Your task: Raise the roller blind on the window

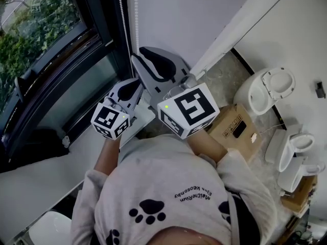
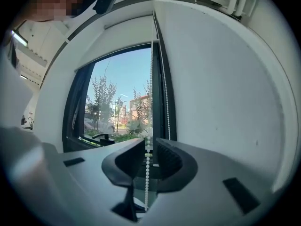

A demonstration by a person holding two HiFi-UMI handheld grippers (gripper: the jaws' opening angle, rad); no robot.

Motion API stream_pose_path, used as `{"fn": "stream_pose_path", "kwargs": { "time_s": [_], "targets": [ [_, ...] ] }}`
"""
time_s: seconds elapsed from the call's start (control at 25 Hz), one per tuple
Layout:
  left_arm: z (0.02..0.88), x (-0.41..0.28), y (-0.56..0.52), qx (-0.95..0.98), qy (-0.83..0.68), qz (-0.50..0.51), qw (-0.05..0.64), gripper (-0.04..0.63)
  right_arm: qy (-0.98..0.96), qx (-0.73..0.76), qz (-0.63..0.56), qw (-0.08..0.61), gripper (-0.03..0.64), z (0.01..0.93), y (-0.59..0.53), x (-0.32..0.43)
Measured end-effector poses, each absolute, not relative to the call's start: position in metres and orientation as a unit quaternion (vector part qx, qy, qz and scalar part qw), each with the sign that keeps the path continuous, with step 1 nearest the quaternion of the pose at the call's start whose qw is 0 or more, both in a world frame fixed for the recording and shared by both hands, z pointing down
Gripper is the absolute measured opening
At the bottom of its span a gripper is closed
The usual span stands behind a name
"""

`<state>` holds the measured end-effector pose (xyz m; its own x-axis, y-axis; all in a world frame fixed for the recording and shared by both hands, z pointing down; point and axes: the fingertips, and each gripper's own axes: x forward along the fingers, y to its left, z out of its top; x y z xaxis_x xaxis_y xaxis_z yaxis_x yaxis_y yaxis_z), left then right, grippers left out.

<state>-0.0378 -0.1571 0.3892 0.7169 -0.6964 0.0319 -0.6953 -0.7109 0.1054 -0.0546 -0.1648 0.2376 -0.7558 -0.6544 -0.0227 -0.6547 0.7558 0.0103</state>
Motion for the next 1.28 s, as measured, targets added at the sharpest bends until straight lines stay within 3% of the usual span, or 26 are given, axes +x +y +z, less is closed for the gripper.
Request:
{"fn": "stream_pose_path", "kwargs": {
  "time_s": [0.2, 1.28],
  "targets": [
    [0.389, -0.039, -0.158, 0.924, -0.379, -0.006, 0.055, 0.011, 0.938, -0.345, 0.022, 0.004, 0.012, 0.233, -0.167, -0.063],
    [0.515, -0.044, -0.148, 0.907, -0.398, 0.065, 0.123, 0.012, 0.932, -0.36, 0.006, -0.041, 0.009, 0.361, -0.166, -0.064]
  ]
}}
